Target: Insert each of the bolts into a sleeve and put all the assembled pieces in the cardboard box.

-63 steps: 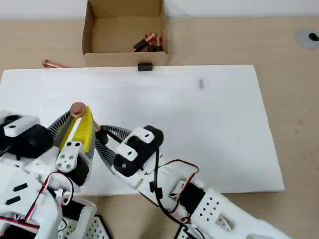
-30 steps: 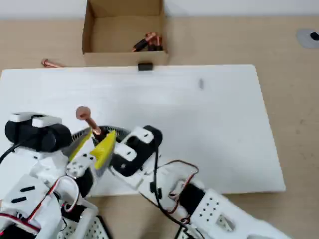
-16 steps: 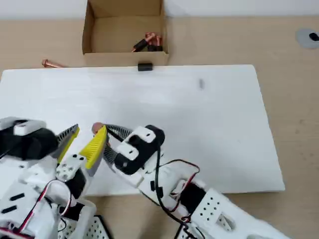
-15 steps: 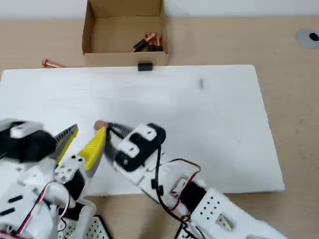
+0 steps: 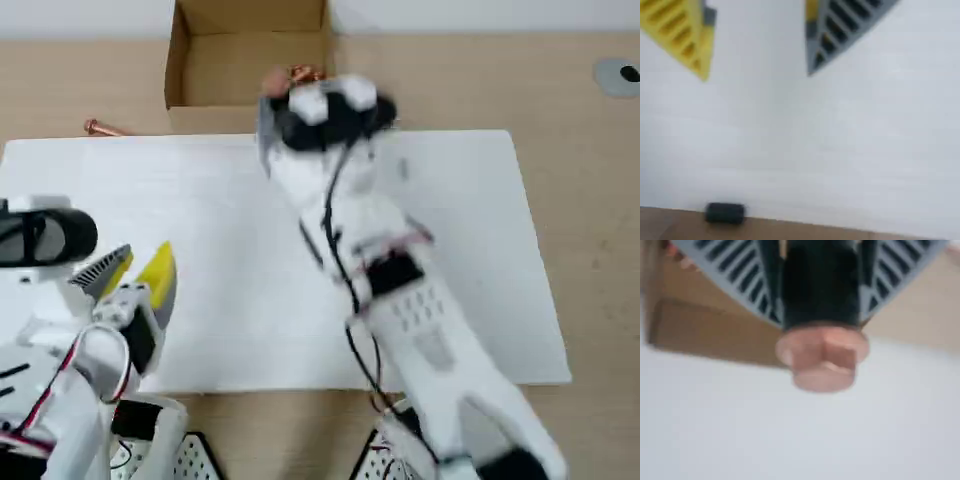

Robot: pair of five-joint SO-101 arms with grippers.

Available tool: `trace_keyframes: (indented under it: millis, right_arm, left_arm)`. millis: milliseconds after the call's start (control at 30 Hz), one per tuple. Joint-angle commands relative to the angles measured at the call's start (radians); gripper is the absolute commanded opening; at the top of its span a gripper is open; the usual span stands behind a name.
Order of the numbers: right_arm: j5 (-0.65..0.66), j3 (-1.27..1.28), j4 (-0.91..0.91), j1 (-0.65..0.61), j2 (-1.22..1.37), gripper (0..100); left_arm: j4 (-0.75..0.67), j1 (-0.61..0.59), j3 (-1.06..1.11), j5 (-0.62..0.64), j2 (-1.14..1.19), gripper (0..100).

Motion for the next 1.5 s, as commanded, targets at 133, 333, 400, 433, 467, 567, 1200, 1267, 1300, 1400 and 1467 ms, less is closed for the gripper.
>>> trace_keyframes:
  millis: [133, 333, 400, 433, 467, 567, 1200, 1267, 1300, 1400, 1467]
  right_arm:
    - [-0.012, -0.717, 0.002, 0.105, 0.631, 0.9]
    - [-0.011, -1.201, 0.003, 0.145, 1.133, 0.9]
    - [-0.006, -1.354, 0.003, 0.156, 1.297, 1.1]
    - [-0.006, -1.432, 0.015, 0.16, 1.374, 1.1]
    - [-0.006, -1.511, 0.041, 0.162, 1.446, 1.2]
    - [-0.005, -1.762, 0.152, 0.163, 1.649, 1.2]
    - [-0.011, -2.356, 0.733, 0.154, 1.896, 26.6]
    - [-0.011, -2.356, 0.793, 0.145, 1.837, 26.6]
    - [-0.011, -2.356, 0.829, 0.142, 1.805, 26.6]
    - [-0.009, -2.356, 0.951, 0.131, 1.69, 26.5]
    - [-0.009, -2.356, 1.037, 0.131, 1.61, 26.5]
  left_arm:
    - [0.0, -0.158, 0.044, -0.051, -0.048, 13]
    - [-0.003, -0.176, 0.137, -0.061, -0.166, 13]
    - [-0.005, -0.175, 0.169, -0.061, -0.206, 14]
    - [-0.005, -0.175, 0.183, -0.061, -0.222, 14]
    - [-0.005, -0.176, 0.195, -0.061, -0.24, 14]
    - [-0.005, -0.176, 0.229, -0.061, -0.278, 14]
    - [0.002, -0.178, 0.265, -0.061, -0.325, 14]
    - [0.002, -0.178, 0.265, -0.061, -0.326, 14]
    - [0.002, -0.178, 0.265, -0.061, -0.326, 14]
    - [0.002, -0.178, 0.265, -0.061, -0.326, 13]
    - [0.002, -0.18, 0.265, -0.061, -0.334, 13]
